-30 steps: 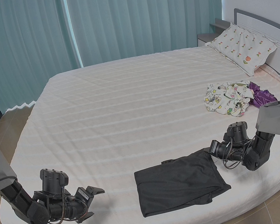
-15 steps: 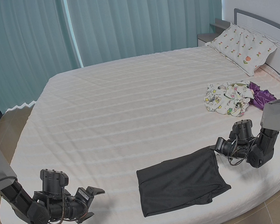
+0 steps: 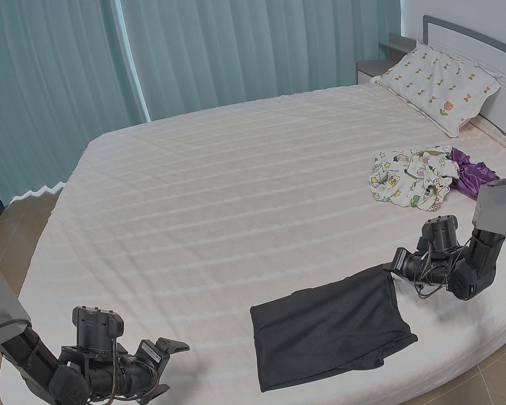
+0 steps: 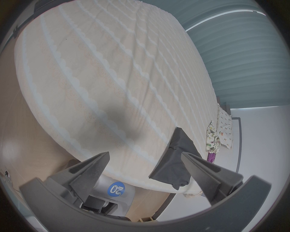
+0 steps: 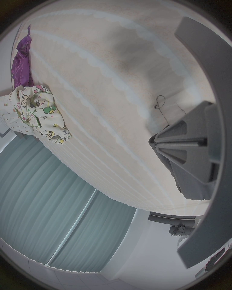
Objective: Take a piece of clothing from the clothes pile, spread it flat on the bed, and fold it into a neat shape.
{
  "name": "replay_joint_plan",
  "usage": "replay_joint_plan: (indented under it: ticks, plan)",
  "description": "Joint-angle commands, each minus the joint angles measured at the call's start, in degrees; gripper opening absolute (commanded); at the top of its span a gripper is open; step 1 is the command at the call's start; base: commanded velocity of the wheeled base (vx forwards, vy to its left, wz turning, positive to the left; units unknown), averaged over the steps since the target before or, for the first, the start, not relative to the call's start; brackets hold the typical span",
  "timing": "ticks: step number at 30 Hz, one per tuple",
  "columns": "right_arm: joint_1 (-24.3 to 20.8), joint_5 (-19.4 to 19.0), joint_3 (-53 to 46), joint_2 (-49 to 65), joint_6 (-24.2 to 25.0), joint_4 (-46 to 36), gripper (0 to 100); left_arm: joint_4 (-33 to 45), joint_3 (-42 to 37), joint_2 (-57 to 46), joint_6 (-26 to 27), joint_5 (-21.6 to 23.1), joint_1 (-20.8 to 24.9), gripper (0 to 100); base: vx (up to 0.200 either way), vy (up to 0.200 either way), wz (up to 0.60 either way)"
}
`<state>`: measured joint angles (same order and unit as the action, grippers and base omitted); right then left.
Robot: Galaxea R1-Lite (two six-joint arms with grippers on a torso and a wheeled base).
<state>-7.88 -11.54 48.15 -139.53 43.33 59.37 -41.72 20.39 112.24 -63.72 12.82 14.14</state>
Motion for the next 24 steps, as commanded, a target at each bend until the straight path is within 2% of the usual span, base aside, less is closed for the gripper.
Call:
replay_joint_plan:
  ticks: [1,16,17,24]
  plan:
    - [0.32,0.73,0.89,-0.74,0.00,-0.13,0,-0.03,0.00,0.09,0.00,0.01,0.01,100,0.000,0.000,0.00]
    - [0.67,1.35,2.65,-1.09,-0.08,-2.85,0,-0.03,0.00,0.09,0.00,0.01,0.01,100,0.000,0.000,0.00]
    - [0.67,1.35,2.65,-1.09,-0.08,-2.77,100,-0.03,0.00,0.09,0.00,0.01,0.01,100,0.000,0.000,0.00]
    - [0.67,1.35,0.01,0.58,-0.17,-2.33,100,-0.03,0.08,0.17,0.09,0.10,0.19,100,0.000,0.000,0.00]
